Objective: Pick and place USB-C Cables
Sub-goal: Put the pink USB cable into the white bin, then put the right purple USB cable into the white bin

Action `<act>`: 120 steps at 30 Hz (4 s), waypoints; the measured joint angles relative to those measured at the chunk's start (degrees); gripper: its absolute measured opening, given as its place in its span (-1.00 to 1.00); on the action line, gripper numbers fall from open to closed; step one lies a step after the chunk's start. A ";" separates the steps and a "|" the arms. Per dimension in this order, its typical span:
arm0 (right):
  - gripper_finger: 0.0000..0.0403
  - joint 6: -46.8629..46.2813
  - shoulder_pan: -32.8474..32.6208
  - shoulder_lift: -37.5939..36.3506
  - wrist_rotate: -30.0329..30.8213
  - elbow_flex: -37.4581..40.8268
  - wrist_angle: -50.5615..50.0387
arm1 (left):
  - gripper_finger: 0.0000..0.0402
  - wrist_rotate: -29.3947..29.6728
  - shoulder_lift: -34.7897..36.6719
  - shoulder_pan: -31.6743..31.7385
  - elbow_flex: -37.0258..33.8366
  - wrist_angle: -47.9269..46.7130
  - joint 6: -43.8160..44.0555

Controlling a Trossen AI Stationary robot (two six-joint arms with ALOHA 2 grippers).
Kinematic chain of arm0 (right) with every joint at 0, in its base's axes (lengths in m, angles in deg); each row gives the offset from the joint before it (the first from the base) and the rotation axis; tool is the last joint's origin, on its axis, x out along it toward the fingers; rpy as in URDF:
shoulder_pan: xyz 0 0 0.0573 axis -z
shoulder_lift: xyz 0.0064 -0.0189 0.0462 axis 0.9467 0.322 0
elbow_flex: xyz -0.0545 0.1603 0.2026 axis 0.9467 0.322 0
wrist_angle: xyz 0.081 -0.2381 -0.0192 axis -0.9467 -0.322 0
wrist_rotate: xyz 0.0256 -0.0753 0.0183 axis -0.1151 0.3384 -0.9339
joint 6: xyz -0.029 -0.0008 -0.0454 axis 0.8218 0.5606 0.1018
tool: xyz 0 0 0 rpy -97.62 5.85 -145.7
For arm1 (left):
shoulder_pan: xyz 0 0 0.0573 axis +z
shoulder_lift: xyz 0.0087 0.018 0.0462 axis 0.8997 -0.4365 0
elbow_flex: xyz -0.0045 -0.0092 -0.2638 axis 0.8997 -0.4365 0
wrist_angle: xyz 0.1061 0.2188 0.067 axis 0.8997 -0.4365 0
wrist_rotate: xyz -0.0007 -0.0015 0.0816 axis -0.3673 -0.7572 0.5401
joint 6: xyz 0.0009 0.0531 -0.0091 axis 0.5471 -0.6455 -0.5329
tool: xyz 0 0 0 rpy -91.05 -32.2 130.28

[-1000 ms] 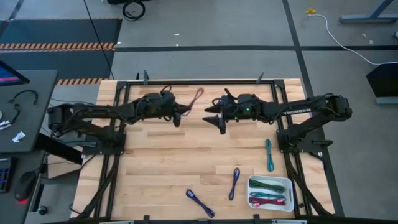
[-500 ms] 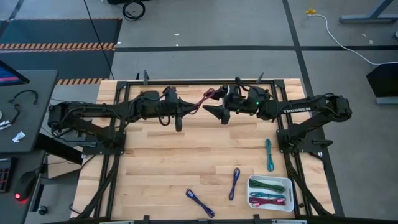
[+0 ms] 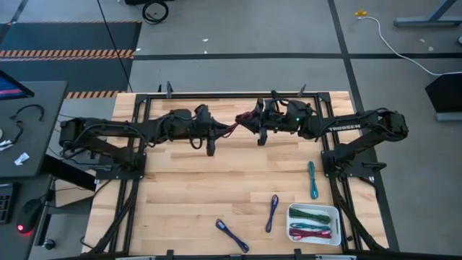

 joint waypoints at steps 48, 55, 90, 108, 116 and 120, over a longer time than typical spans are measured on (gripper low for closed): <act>-0.95 -43.22 -52.71 0.22 -12.56 -0.04 -69.88 | -0.14 4.90 1.81 2.49 -0.02 -27.37 10.59; -0.95 -33.41 -51.66 3.33 -8.19 -3.24 -74.77 | -0.14 4.90 1.81 2.49 -0.02 -27.38 10.59; -0.26 -27.52 -52.96 12.95 -19.84 -5.16 -79.35 | -0.14 4.87 1.81 2.43 0.00 -27.42 10.68; -0.40 -52.02 -54.20 -12.42 29.04 -9.97 -79.64 | -0.14 -11.41 1.81 -0.76 0.02 -27.43 -8.02; -0.41 -25.45 -50.91 -6.41 25.48 -9.97 -55.32 | -0.14 -10.44 1.81 -8.39 0.02 -27.38 -9.05; -0.41 -16.99 -44.37 -1.21 10.45 -10.37 -52.87 | -0.14 -9.13 1.81 -10.95 0.02 -27.39 1.08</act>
